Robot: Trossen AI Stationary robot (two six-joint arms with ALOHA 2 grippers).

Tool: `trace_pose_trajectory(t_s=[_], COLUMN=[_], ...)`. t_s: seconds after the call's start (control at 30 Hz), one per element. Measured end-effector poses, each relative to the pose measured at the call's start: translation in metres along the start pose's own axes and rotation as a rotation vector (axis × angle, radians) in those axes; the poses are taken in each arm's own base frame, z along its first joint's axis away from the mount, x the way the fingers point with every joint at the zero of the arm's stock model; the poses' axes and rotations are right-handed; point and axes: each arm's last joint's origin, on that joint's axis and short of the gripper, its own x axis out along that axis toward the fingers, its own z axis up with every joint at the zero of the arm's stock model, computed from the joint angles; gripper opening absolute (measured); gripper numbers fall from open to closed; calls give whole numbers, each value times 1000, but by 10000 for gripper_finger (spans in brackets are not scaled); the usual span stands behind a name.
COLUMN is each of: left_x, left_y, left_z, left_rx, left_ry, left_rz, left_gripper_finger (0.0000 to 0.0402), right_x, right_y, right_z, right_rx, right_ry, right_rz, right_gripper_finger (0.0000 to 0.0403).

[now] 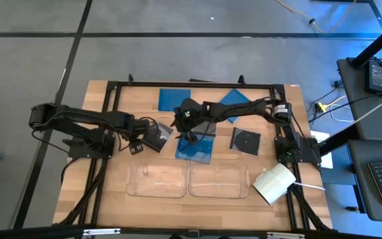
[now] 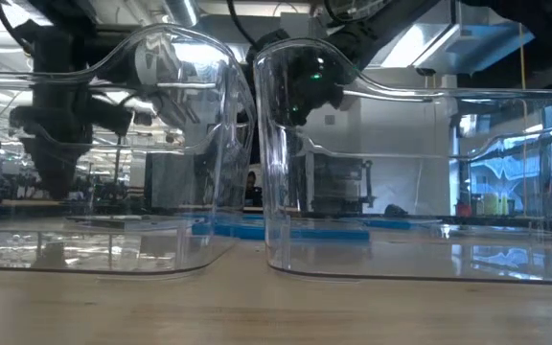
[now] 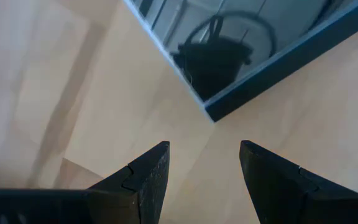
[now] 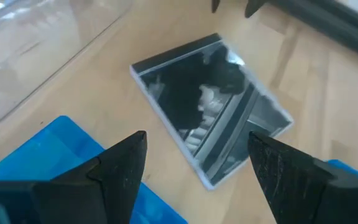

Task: Pick & place jewel cases by type
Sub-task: Put the left black CD case into the left transparent bin

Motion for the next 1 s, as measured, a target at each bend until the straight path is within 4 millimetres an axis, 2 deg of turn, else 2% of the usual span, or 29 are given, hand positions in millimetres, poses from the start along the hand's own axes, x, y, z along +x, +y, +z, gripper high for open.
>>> trace_pose_trajectory(t_s=[0.3,0.43,0.67,1.0], left_x=[14,18,21,28], left_y=[-3,-4,-6,-12], left_z=[5,6,11,26], left_rx=[7,9,36,89], left_ry=[59,77,49,-72], left_rz=[23,29,20,-1], left_gripper_finger=[192,192,192,192], right_x=[21,25,23,15], right_y=[2,0,-7,-21], right_z=[-13,-17,-19,-35], right_rx=[120,118,127,224], right_ry=[0,36,43,89], right_rz=[-9,-87,-120,-132], right_gripper_finger=[284,284,284,284])
